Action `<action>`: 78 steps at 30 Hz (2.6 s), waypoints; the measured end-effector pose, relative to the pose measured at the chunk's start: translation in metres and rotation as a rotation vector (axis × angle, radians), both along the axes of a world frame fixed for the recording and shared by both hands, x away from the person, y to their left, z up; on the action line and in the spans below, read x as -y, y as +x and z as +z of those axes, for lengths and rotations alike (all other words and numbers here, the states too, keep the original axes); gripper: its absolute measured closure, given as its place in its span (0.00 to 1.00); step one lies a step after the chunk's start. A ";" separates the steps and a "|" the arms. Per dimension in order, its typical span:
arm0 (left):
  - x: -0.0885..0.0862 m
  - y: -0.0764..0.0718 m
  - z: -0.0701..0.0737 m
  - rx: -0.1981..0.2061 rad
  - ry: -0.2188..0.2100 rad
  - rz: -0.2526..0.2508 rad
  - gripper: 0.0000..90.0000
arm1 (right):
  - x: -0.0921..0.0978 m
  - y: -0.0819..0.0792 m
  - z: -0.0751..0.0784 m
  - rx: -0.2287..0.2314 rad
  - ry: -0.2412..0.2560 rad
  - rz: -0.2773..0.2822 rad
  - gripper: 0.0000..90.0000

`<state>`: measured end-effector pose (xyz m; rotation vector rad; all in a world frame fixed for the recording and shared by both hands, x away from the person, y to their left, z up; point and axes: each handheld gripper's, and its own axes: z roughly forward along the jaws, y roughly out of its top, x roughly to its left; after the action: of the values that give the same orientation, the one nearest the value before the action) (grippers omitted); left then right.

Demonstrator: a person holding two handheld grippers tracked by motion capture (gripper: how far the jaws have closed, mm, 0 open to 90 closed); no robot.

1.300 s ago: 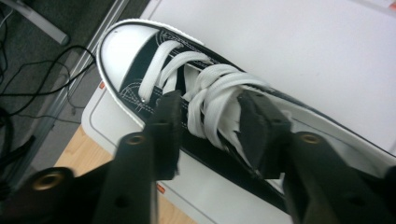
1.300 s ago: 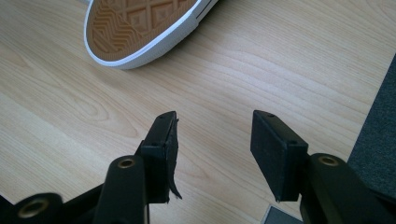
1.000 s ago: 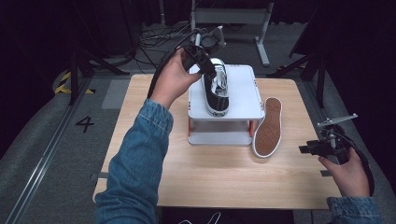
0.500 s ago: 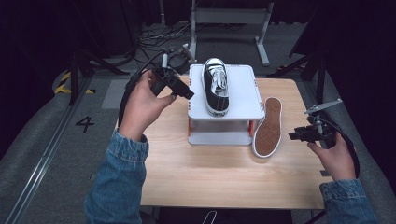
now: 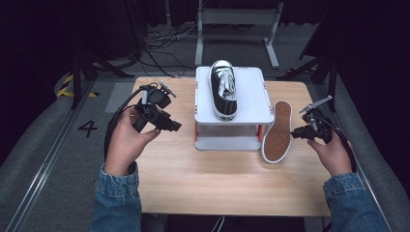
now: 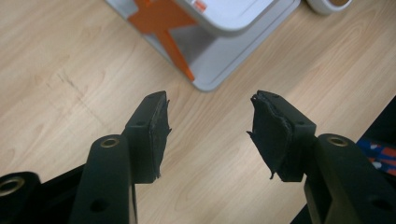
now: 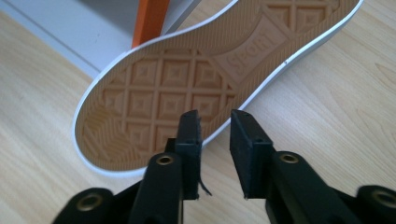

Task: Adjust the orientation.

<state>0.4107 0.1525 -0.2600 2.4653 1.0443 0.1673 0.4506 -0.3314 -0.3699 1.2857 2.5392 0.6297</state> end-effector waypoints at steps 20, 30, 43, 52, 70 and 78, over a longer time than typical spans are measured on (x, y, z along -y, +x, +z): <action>-0.048 0.020 -0.036 -0.049 0.002 0.201 0.45 | 0.008 0.018 -0.041 -0.057 -0.047 -0.122 0.83; -0.051 0.025 -0.046 -0.082 0.004 0.218 0.45 | 0.035 0.014 -0.045 -0.078 -0.021 -0.193 0.73; -0.053 0.026 -0.057 -0.092 0.012 0.225 0.45 | -0.017 0.025 -0.004 0.047 -0.008 -0.061 0.73; -0.043 0.031 -0.060 -0.096 0.019 0.205 0.44 | 0.023 0.011 0.001 0.040 0.053 -0.149 0.72; -0.040 0.032 -0.060 -0.088 0.042 0.199 0.45 | 0.090 -0.013 -0.022 -0.063 0.004 -0.357 0.71; -0.051 0.022 -0.060 -0.087 0.044 0.229 0.45 | 0.075 0.007 0.008 0.034 0.027 -0.319 0.62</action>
<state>0.4330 0.2040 -0.3202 2.4047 1.3738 0.1564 0.4576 -0.4066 -0.3621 1.6275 2.2353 0.6109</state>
